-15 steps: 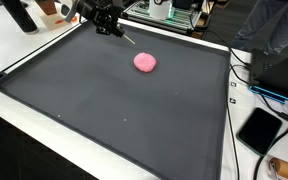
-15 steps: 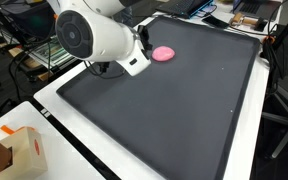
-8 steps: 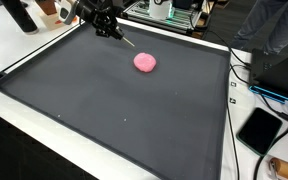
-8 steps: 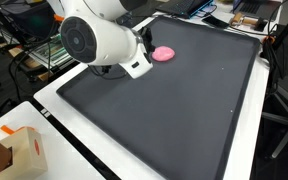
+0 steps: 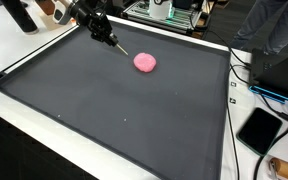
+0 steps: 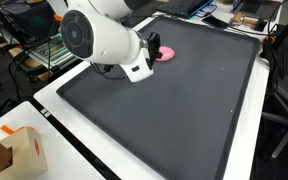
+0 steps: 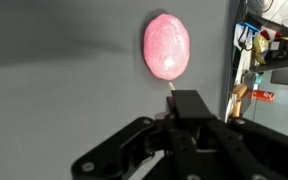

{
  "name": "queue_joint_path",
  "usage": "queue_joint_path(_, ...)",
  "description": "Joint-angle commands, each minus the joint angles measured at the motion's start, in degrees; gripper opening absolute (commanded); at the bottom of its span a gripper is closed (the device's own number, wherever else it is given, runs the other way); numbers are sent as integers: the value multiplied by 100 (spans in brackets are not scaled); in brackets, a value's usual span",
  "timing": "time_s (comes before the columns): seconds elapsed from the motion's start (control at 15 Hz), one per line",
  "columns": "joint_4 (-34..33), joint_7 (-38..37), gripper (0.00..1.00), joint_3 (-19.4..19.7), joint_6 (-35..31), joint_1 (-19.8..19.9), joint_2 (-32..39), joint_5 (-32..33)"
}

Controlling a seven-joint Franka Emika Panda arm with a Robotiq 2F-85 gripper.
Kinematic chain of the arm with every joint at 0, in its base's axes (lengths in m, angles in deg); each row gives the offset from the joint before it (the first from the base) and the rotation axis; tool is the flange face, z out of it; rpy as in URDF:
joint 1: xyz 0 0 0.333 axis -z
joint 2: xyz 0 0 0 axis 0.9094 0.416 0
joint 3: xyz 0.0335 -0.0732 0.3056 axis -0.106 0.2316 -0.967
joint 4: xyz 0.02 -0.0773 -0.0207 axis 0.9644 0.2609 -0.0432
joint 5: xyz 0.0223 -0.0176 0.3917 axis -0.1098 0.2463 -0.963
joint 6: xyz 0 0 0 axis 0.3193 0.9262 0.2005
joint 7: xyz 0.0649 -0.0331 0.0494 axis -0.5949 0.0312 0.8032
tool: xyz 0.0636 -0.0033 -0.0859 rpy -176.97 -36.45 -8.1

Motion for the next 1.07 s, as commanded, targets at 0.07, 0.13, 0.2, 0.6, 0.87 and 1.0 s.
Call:
queue_joint_path(0.07, 50, -549, 3, -88, -409, -95, -39, -39)
queue_joint_path(0.13, 46, -652, 3, -109, -420, -112, -55, -16)
queue_joint_path(0.2, 52, -752, 3, -128, -463, -138, -83, 1)
queue_joint_path(0.6, 73, -1586, 3, -243, -345, -345, -387, 165)
queue_joint_path(0.87, 91, -2337, 3, -299, -391, -575, -708, 405)
queue_joint_path(1.0, 89, -2770, 3, -347, -356, -687, -879, 602)
